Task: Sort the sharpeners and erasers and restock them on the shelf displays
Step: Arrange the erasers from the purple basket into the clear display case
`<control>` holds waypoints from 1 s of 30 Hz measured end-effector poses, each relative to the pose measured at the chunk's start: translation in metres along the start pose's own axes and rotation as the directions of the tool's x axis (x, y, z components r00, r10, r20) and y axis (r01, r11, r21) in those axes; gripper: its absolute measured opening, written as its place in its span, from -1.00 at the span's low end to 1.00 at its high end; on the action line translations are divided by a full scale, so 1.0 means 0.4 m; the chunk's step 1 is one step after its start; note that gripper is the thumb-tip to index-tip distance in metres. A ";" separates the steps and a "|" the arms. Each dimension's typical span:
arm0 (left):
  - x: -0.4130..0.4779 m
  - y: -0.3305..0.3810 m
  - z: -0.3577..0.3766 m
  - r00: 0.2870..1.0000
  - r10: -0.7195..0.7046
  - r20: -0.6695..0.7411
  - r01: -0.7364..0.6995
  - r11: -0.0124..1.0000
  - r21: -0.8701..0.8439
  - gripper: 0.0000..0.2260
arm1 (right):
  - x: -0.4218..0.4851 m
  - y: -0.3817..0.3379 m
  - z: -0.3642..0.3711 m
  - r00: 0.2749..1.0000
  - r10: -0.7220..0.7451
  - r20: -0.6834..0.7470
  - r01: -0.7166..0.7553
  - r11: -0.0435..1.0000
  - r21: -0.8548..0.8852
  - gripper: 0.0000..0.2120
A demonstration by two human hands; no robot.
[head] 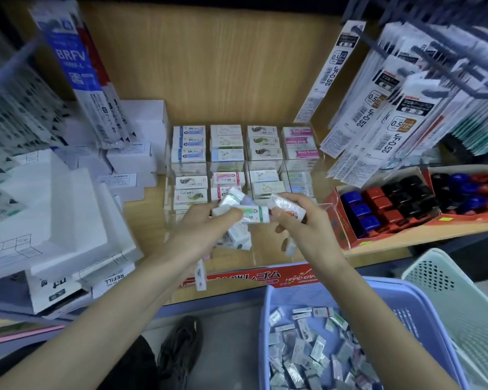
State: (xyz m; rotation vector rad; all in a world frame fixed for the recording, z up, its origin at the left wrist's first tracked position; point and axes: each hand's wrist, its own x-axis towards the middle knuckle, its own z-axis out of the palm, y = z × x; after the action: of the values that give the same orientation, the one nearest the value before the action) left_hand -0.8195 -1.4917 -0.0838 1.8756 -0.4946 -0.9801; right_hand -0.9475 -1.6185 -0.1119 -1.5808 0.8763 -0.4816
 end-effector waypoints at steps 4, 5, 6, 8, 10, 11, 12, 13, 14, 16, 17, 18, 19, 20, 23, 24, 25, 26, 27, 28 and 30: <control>-0.003 0.021 0.037 0.995 0.027 -0.094 -0.043 0.984 -0.175 -0.87 | -0.009 0.010 0.015 0.998 -0.052 -0.032 0.052 0.999 -0.010 -0.85; -0.003 0.027 0.041 0.995 0.030 -0.098 -0.049 0.979 -0.198 -0.85 | -0.011 0.006 0.021 1.000 0.003 -0.030 0.002 0.988 0.152 -0.85; -0.001 0.031 0.044 0.994 0.034 -0.100 -0.055 0.974 -0.218 -0.83 | -0.013 -0.003 0.026 0.998 0.068 0.003 -0.066 0.940 0.334 -0.84; 0.004 0.038 0.040 0.993 0.022 -0.117 -0.053 0.961 -0.272 -0.84 | -0.017 -0.022 0.028 0.989 0.112 0.101 -0.150 0.808 0.570 -0.84; 0.012 0.041 0.029 0.989 -0.017 -0.148 -0.032 0.946 -0.324 -0.88 | -0.017 -0.026 0.024 0.986 0.075 0.149 -0.151 0.783 0.603 -0.88; 0.015 0.042 0.021 0.986 -0.031 -0.165 -0.026 0.943 -0.333 -0.88 | -0.018 -0.027 0.022 0.986 0.055 0.159 -0.140 0.793 0.592 -0.90; 0.019 0.041 0.014 0.983 -0.035 -0.179 -0.028 0.941 -0.338 -0.87 | -0.020 -0.030 0.022 0.985 0.038 0.168 -0.129 0.807 0.576 -0.89; 0.020 0.040 0.007 0.981 -0.034 -0.189 -0.034 0.938 -0.344 -0.87 | -0.022 -0.031 0.020 0.984 0.020 0.178 -0.118 0.820 0.560 -0.88; 0.022 0.040 0.000 0.980 -0.028 -0.198 -0.044 0.934 -0.354 -0.88 | -0.024 -0.034 0.019 0.982 -0.001 0.188 -0.103 0.833 0.544 -0.86; 0.020 0.045 -0.013 0.977 -0.023 -0.212 -0.058 0.928 -0.369 -0.90 | -0.024 -0.037 0.017 0.982 -0.044 0.186 -0.056 0.864 0.500 -0.84; 0.018 0.050 -0.019 0.975 -0.026 -0.221 -0.061 0.924 -0.377 -0.91 | -0.023 -0.037 0.016 0.984 -0.054 0.170 -0.033 0.881 0.471 -0.84; 0.019 0.054 -0.028 0.971 -0.030 -0.236 -0.065 0.921 -0.385 -0.91 | -0.020 -0.036 0.017 0.988 -0.052 0.145 -0.017 0.898 0.439 -0.84; 0.020 0.058 -0.038 0.966 -0.036 -0.255 -0.068 0.919 -0.388 -0.91 | -0.019 -0.036 0.018 0.992 -0.043 0.118 -0.009 0.912 0.410 -0.83; 0.024 0.057 -0.052 0.960 -0.043 -0.278 -0.071 0.920 -0.387 -0.90 | -0.018 -0.034 0.019 0.994 -0.032 0.100 -0.009 0.922 0.386 -0.82; 0.035 0.048 -0.099 0.941 -0.057 -0.332 -0.083 0.917 -0.390 -0.84 | -0.016 -0.037 0.024 0.994 -0.032 0.107 -0.003 0.950 0.313 -0.75; 0.038 0.043 -0.115 0.936 -0.057 -0.347 -0.089 0.916 -0.392 -0.83 | -0.015 -0.043 0.030 0.992 -0.043 0.121 0.008 0.961 0.276 -0.74; 0.039 0.041 -0.130 0.931 -0.057 -0.359 -0.098 0.913 -0.397 -0.83 | -0.011 -0.050 0.039 0.990 -0.052 0.133 0.019 0.971 0.239 -0.75; 0.039 0.037 -0.145 0.928 -0.054 -0.370 -0.108 0.908 -0.404 -0.84 | -0.005 -0.056 0.050 0.987 -0.056 0.148 0.024 0.978 0.209 -0.78; 0.038 0.037 -0.159 0.924 -0.051 -0.378 -0.117 0.905 -0.408 -0.84 | 0.002 -0.062 0.063 0.985 -0.058 0.165 0.027 0.983 0.181 -0.80; 0.037 0.036 -0.173 0.920 -0.050 -0.389 -0.124 0.904 -0.409 -0.85 | 0.013 -0.068 0.079 0.980 -0.059 0.190 0.032 0.989 0.142 -0.82; 0.036 0.033 -0.200 0.908 -0.058 -0.414 -0.130 0.902 -0.411 -0.86 | 0.034 -0.079 0.112 0.964 -0.057 0.259 0.048 0.998 0.041 -0.80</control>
State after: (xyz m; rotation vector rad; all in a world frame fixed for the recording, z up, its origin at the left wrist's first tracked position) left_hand -0.7463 -1.4639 -0.0585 1.5961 -0.0431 -0.5712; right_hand -0.8979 -1.5993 -0.0928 -1.5962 0.6245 -0.3154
